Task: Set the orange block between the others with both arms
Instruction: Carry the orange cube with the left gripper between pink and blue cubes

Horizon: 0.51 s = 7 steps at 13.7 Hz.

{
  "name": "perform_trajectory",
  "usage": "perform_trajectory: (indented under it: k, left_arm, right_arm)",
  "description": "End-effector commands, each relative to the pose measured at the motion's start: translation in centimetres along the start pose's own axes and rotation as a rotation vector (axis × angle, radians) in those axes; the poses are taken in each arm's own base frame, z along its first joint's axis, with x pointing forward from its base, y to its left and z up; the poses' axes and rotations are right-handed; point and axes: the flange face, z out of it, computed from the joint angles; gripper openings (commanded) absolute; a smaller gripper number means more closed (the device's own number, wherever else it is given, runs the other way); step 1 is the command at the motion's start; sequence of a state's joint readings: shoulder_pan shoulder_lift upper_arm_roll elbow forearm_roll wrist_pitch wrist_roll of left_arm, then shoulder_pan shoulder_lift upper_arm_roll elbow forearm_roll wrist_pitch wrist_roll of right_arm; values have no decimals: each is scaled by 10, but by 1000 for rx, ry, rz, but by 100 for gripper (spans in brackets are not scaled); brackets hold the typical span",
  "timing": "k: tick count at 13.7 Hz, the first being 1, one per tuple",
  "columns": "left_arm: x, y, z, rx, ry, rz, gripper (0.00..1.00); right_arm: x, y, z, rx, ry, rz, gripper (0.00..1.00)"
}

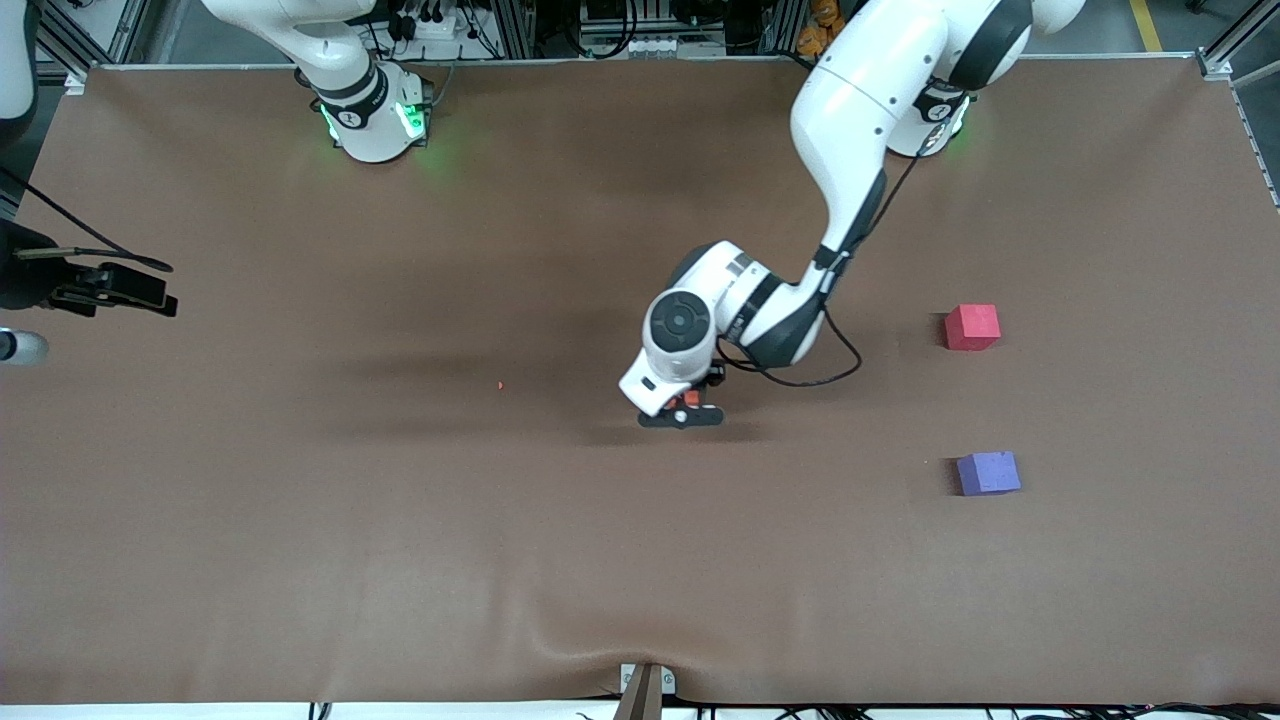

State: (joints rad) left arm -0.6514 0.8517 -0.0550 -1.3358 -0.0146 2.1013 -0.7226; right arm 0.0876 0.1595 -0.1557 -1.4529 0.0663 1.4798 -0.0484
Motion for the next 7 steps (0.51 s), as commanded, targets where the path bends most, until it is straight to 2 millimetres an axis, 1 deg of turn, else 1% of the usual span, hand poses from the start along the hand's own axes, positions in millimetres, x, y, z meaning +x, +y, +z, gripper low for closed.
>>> perform_trajectory:
  k: [1,2,3,4,6,7]
  left_arm:
    - [29,-55,-63,-7,-32,-69,0]
    - [39,-81,-85,0,-46,-104,0]
    - [48,-112,-103,10,-62,-126,0]
    - [51,-140,-123,6,-60,-127,0]
    - [56,-211,-153,-6,-56,-137,0]
    - [56,-242,-160,-9,-59,-133,0]
  right_arm:
    - [-3,-4,-5,-19,12,5,100]
    - [-4,-6,-5,-18,10,3,100]
    - [-4,-6,-6,-15,12,1,100]
    - [-4,-7,-9,-17,19,-2,100]
    - [-3,-15,-8,-17,19,-18,100]
    - [-3,-18,-9,-20,20,-23,100]
